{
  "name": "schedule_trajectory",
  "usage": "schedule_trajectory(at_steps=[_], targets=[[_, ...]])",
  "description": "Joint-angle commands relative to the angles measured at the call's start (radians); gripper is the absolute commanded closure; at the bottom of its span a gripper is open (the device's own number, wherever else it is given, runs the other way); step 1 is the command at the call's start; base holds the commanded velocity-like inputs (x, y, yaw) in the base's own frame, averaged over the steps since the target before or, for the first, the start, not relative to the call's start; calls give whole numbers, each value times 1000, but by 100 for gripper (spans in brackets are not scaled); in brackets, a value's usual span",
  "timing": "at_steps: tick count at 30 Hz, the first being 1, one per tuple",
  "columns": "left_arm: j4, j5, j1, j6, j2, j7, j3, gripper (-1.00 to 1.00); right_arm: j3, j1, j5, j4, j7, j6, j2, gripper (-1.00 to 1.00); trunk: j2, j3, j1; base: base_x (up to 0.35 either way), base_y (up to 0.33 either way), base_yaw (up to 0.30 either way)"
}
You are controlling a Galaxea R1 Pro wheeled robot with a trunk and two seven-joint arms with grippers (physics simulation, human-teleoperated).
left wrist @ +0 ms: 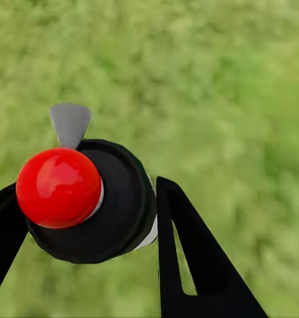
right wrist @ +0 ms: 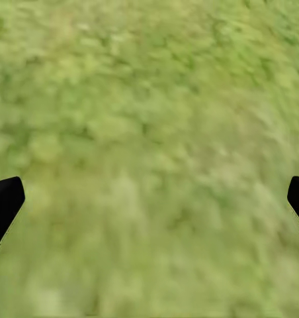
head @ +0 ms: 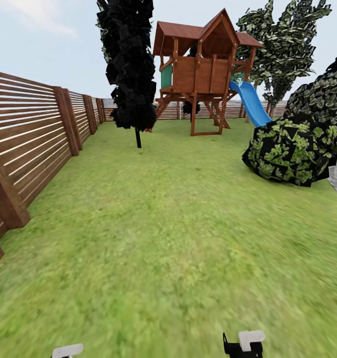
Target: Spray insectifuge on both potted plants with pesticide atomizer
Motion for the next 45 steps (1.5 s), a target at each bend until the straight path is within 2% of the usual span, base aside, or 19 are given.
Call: schedule_trajectory(at_steps=[1, 45], targets=[[2, -10, -1, -4, 0, 2, 7, 100, 0, 0, 11, 1, -9, -1, 0, -100, 0, -1, 0, 337, 0, 0], [3, -11, -1, -4, -1, 2, 7, 100, 0, 0, 11, 1, -8, -1, 0, -100, 0, -1, 0, 337, 0, 0]])
